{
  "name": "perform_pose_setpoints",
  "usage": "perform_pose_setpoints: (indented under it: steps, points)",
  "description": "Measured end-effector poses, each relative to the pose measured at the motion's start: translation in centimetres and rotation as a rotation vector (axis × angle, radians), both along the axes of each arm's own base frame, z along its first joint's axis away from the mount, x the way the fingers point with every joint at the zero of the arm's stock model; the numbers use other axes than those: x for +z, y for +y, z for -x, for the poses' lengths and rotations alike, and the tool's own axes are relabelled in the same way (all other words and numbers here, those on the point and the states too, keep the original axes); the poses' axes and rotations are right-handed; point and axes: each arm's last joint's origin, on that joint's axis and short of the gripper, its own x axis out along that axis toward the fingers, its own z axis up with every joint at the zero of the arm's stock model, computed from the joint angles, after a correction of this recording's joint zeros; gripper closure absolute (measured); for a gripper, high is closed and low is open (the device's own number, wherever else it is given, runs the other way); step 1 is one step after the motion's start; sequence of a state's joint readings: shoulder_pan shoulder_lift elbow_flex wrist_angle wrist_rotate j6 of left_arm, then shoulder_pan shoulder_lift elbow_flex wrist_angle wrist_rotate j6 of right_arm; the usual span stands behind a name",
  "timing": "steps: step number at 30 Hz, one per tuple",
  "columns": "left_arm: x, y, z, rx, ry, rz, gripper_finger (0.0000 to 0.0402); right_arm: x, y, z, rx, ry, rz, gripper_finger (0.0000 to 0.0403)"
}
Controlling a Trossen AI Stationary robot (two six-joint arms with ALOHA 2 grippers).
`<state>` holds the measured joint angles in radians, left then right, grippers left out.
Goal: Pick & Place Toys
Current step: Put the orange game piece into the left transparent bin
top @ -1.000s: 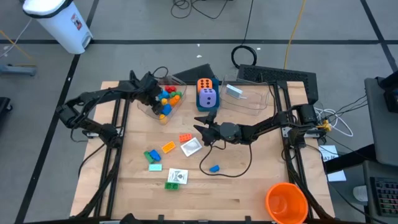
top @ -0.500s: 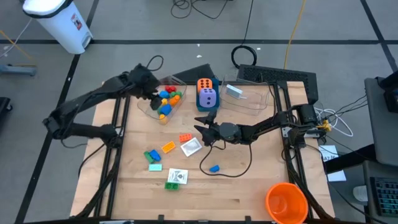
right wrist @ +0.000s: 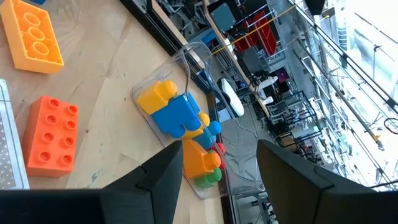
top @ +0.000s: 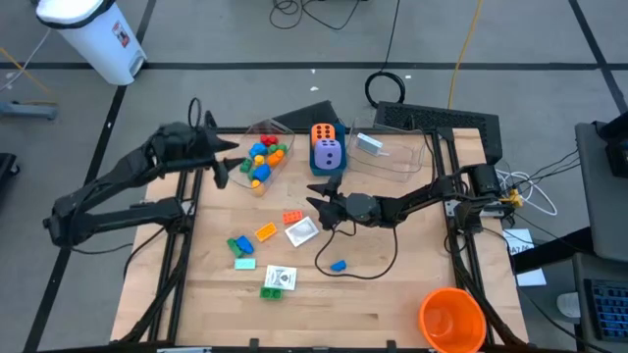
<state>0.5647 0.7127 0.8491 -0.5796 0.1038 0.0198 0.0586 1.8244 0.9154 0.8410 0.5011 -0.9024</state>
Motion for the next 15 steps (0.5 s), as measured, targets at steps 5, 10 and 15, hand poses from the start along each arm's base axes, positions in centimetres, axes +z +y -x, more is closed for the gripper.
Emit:
perform_pose_setpoints:
  steps: [5, 10, 15]
  points:
    - [-3.4, -1.0, -0.5, -0.063, -0.119, -0.013, 0.0156, 0.0, 0.0, 0.0, 0.0, 0.0, 0.001, 0.0206]
    - [-7.0, -1.8, -1.8, -0.126, -0.204, -0.005, 0.0156, 0.0, 0.0, 0.0, 0.001, 0.001, 0.001, 0.0206]
    - [-10.3, -2.8, -3.1, -0.108, -0.219, 0.018, 0.0156, 0.0, -0.1, 0.0, 0.002, 0.0, -0.001, 0.0206]
